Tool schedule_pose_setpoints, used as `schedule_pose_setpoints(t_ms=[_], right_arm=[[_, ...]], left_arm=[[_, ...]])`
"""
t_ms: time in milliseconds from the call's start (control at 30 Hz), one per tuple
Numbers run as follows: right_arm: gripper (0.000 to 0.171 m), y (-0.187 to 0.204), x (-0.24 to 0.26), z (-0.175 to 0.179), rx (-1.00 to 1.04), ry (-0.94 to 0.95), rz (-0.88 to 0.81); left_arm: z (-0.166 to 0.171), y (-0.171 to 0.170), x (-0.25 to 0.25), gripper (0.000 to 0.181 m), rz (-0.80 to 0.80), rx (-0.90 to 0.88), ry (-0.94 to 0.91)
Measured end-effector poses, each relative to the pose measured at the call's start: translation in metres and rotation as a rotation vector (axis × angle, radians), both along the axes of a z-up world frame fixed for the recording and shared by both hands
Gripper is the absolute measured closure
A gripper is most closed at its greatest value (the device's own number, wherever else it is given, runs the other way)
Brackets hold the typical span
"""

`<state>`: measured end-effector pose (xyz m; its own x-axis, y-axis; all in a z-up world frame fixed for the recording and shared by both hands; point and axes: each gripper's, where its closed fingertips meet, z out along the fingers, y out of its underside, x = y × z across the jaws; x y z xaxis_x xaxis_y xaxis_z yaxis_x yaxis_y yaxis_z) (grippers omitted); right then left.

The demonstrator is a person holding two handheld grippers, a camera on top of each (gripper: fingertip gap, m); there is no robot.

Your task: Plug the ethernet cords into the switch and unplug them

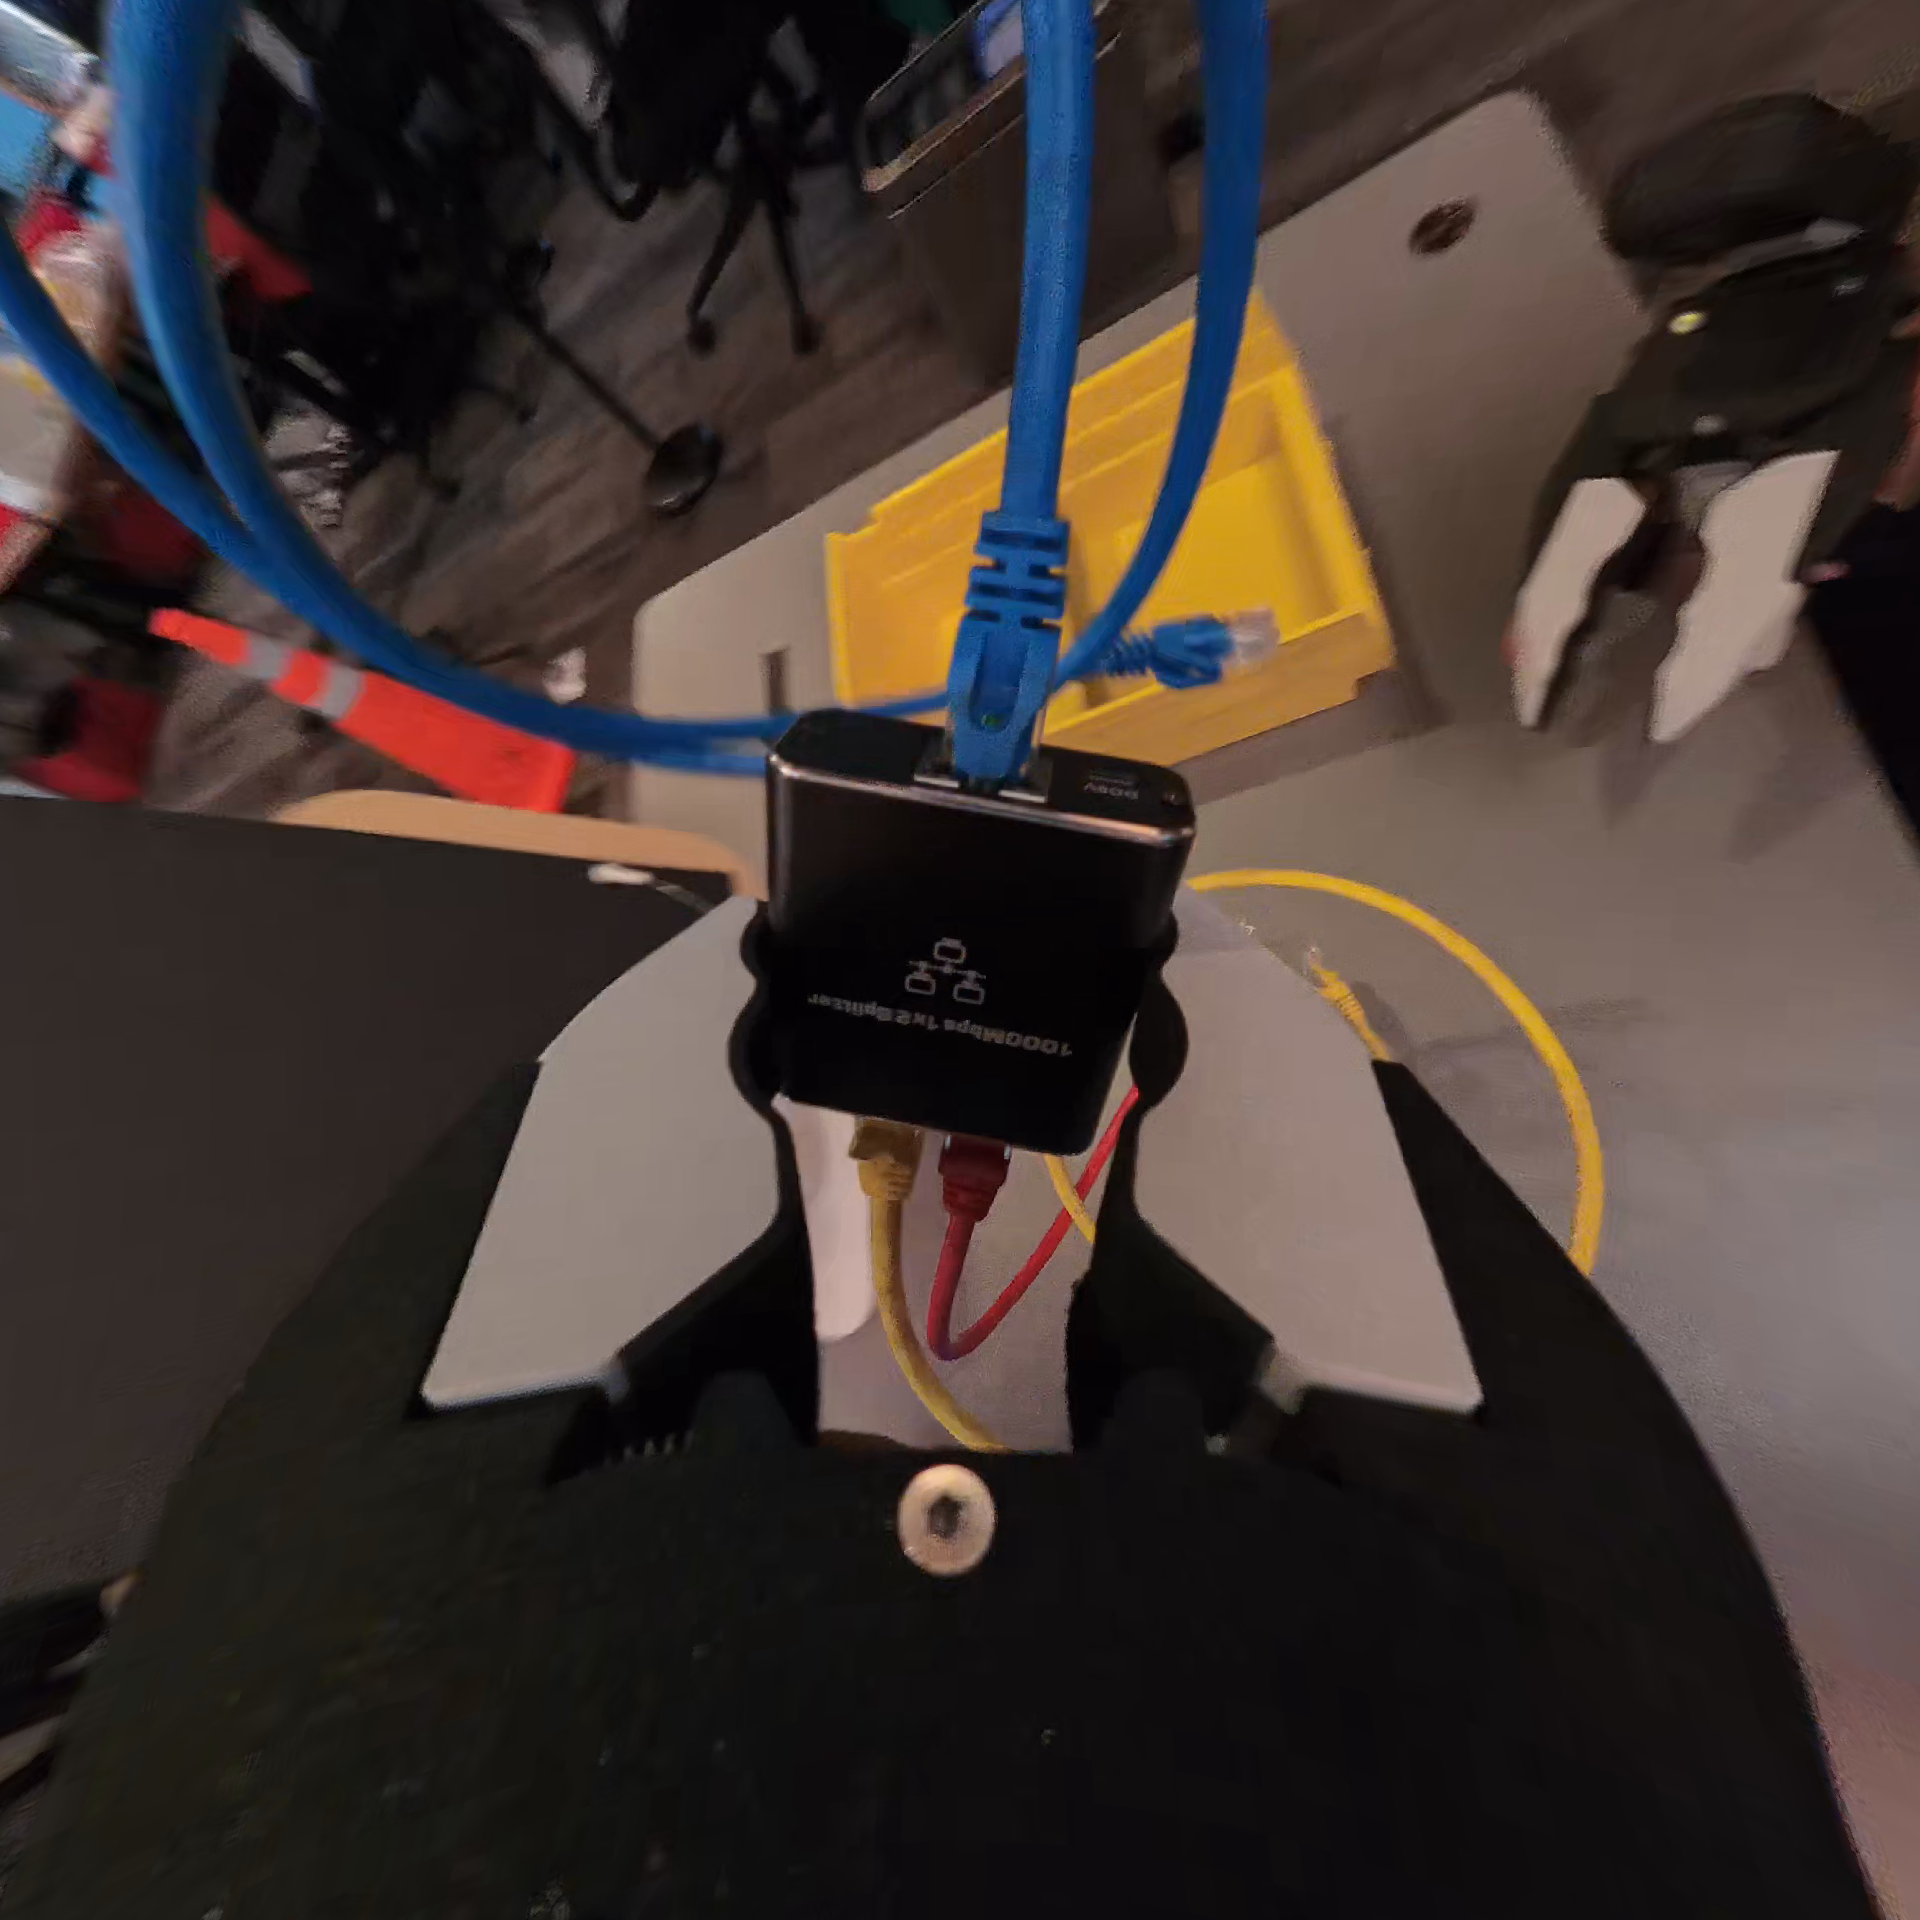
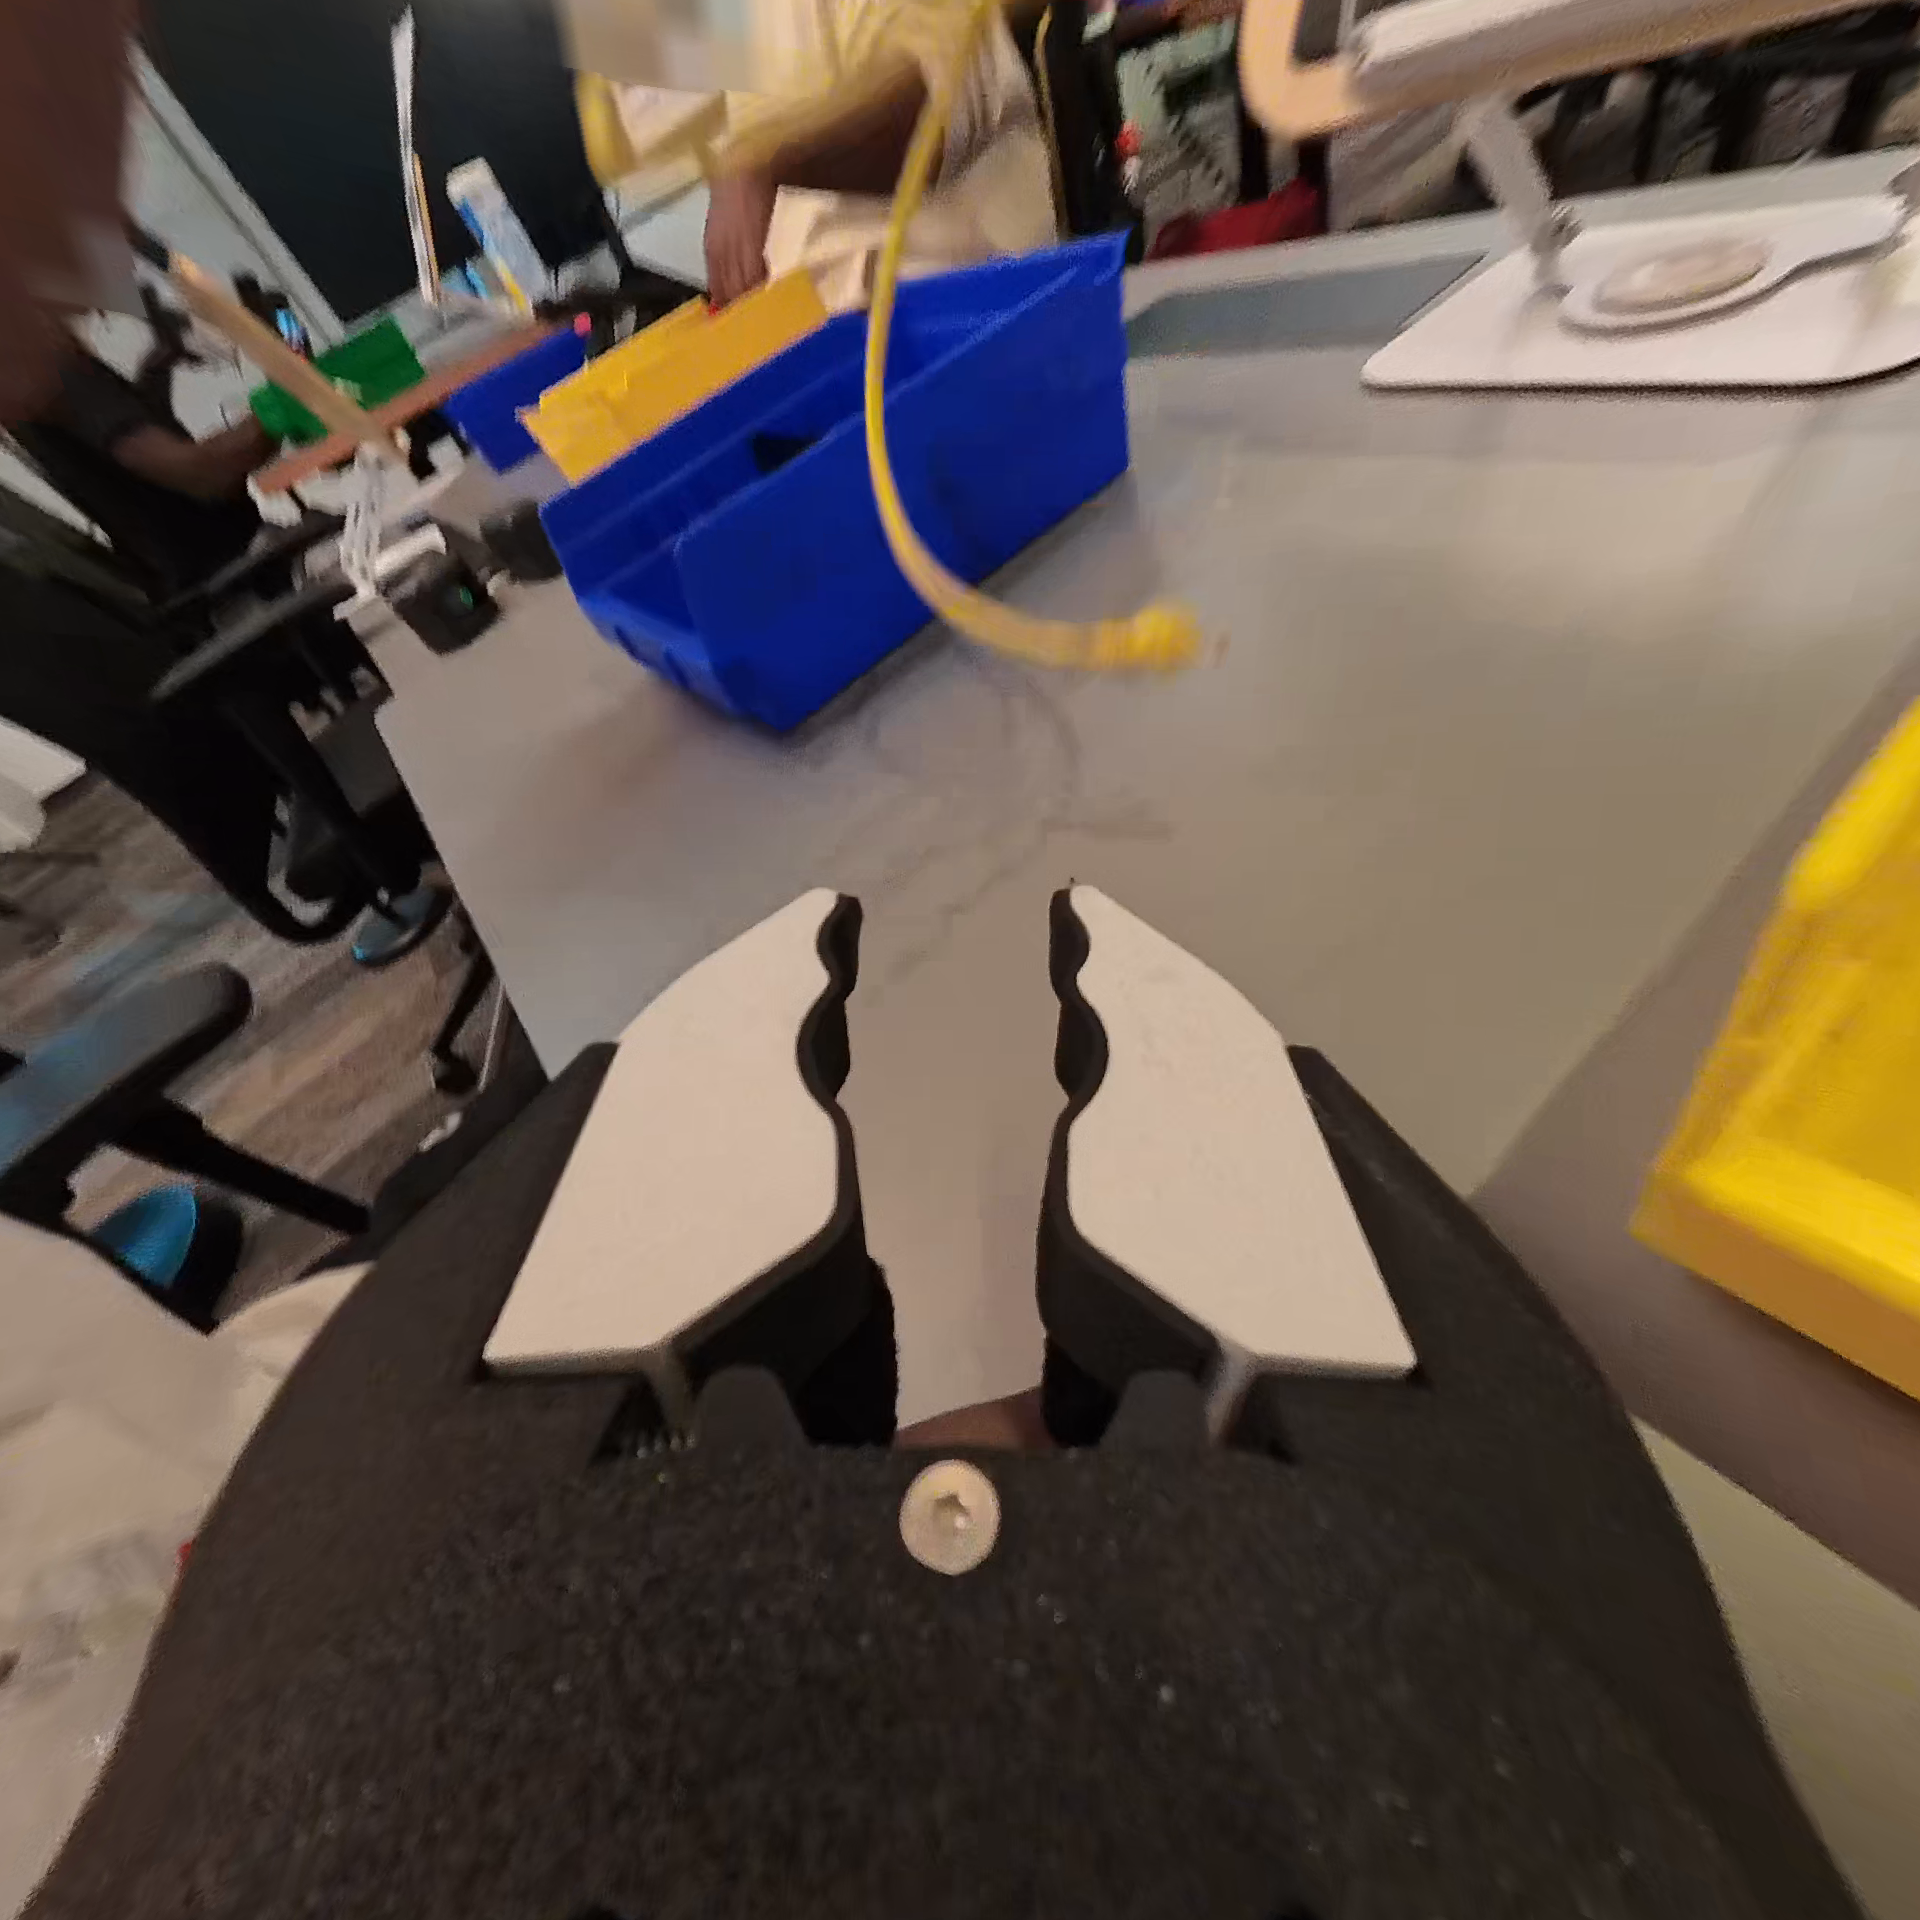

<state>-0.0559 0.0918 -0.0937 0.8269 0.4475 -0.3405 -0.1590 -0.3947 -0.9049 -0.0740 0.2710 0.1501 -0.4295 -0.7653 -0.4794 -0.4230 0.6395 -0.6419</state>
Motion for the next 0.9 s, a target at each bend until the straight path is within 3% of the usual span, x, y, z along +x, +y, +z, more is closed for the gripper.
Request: schedule_pose_setpoints(t_ms=[100, 267, 333, 433, 533, 567, 900], right_arm=[[0.137, 0.004, 0.032, 0.010, 0.028, 0.031, -0.141], [0.130, -0.007, 0.103, 0.039, 0.168, -0.124, -0.518], [0.126, 0.000, 0.115, 0.014, 0.036, -0.188, -0.567], [0.130, 0.024, 0.115, -0.031, -0.160, -0.274, -0.590], [0.164, 0.035, 0.128, -0.033, -0.169, -0.416, -0.684], [0.166, 0.032, 0.136, -0.034, -0.184, -0.414, -0.753], [0.167, 0.020, 0.168, -0.035, -0.203, -0.348, -0.918]], left_arm=[[-0.079, -0.010, 0.009, 0.116, -0.019, -0.090, 0.071], [-0.187, -0.014, 0.005, 0.116, -0.004, -0.106, 0.248], [-0.210, -0.014, 0.002, 0.116, -0.001, -0.108, 0.289], [-0.227, -0.010, 0.002, 0.116, -0.001, -0.111, 0.336], [-0.234, -0.010, 0.003, 0.116, -0.010, -0.105, 0.371], [-0.235, -0.011, 0.003, 0.116, -0.016, -0.097, 0.382], [-0.244, -0.023, 0.018, 0.116, -0.065, -0.066, 0.416]])
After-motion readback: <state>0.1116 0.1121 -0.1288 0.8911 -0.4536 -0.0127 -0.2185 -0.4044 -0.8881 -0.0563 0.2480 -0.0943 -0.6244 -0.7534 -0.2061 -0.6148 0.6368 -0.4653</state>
